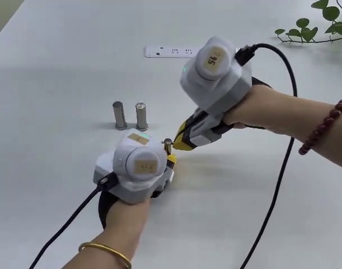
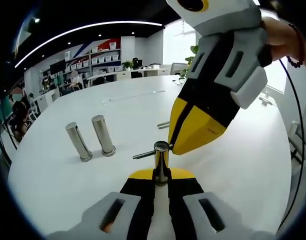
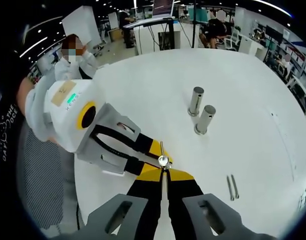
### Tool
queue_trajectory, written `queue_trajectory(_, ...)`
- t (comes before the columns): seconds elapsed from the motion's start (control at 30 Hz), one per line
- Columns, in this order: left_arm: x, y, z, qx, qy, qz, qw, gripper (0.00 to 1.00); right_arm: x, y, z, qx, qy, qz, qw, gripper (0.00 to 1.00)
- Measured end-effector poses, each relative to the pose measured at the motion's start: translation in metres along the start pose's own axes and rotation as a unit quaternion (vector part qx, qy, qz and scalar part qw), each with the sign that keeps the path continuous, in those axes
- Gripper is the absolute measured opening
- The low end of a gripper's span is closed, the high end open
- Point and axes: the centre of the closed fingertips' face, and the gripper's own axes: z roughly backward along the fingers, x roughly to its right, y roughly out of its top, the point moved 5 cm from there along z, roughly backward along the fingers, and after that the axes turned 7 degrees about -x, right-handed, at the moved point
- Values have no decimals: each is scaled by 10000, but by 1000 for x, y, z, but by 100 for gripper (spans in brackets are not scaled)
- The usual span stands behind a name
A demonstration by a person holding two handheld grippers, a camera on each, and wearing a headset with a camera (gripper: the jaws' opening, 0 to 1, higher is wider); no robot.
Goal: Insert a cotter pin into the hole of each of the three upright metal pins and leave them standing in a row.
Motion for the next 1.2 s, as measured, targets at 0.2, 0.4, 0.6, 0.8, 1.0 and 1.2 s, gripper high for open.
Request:
queue_trajectory(0.2, 0, 0, -1, 7, 21, 18, 10000, 7, 2, 0, 0, 91, 42, -187, 9998, 0)
queue_trajectory(0.4, 0, 1, -1, 8, 22, 53, 10000, 7, 5, -3, 1, 284, 124, -543, 9980, 4)
queue_trajectory(0.6, -1, 1, -1, 23, 63, 150, 9999, 7, 9, -5, 5, 495, -39, -897, 9947, 12)
queue_trajectory(0.8, -5, 1, -1, 53, 155, 293, 9994, 7, 17, -11, 11, 737, -208, -1412, 9870, 14)
queue_trajectory(1.0, -14, 7, 1, 89, 198, 287, 9994, 7, 16, -21, 15, 873, -236, -1756, 9803, 15)
queue_trajectory(1.2, -33, 5, 5, -8, 359, 294, 9989, 7, 13, -28, 13, 905, -200, -1947, 9765, 16)
